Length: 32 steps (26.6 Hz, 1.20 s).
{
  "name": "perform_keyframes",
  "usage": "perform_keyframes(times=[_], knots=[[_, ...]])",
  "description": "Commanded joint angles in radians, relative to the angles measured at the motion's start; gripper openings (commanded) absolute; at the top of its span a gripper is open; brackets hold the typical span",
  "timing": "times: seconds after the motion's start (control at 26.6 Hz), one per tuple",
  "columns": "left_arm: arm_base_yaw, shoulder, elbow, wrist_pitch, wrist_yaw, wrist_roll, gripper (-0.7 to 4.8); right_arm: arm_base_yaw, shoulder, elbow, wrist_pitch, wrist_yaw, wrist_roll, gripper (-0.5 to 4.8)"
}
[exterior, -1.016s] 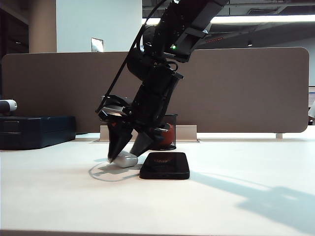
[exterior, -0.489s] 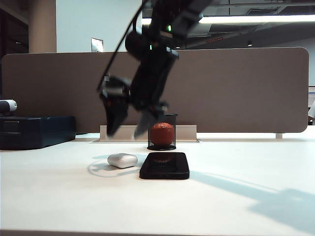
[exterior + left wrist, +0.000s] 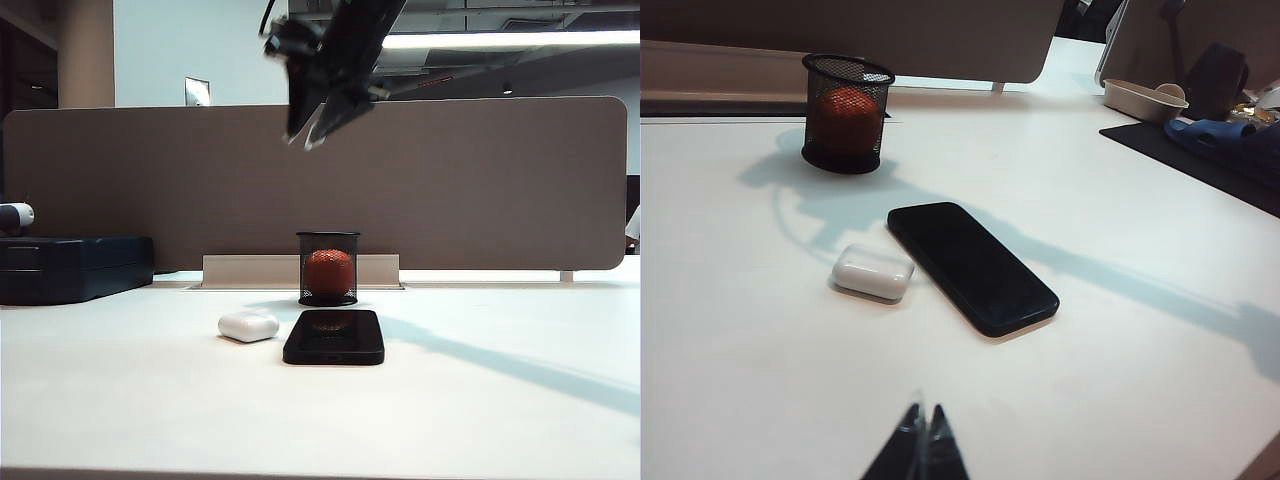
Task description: Find the wireless headphone case on the desktop and place it on the left side of the phone.
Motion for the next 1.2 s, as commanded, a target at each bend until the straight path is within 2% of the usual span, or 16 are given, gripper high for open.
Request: perform_keyframes(times=[0.04,0.19,0.53,0.72,1.02,1.2], knots=[[-0.001,0.001,0.002,0.013,0.000,0.001,-0.05,-0.026,-0.058,0.007,0.002,-0.002,0.000,0.79],[-0.001,0.001,0.003,0.014,0.001,0.001,-0.05,-0.062,-0.122,0.007,0.003,0.000,0.000,-0.03],[-0.001,0.001,0.003,0.044,0.001,0.001,-0.05,-0.173,-0.307,0.007,-0.013,-0.001,-0.029,-0.05],[-0.001,0.001,0.003,0.045,0.000,0.001,-0.05,-0.238,-0.389,0.006,-0.076,-0.001,-0.034,-0.05],[-0.001,0.001,0.003,0.121,-0.099,0.000,-0.06,-0.362,-0.502,0.000,-0.132,-0.002,-0.037,-0.05],[-0.001,0.001,0.003,0.160,-0.156,-0.003,-0.06,-0.444,-0.591,-0.065,-0.123,-0.002,-0.033,-0.05]])
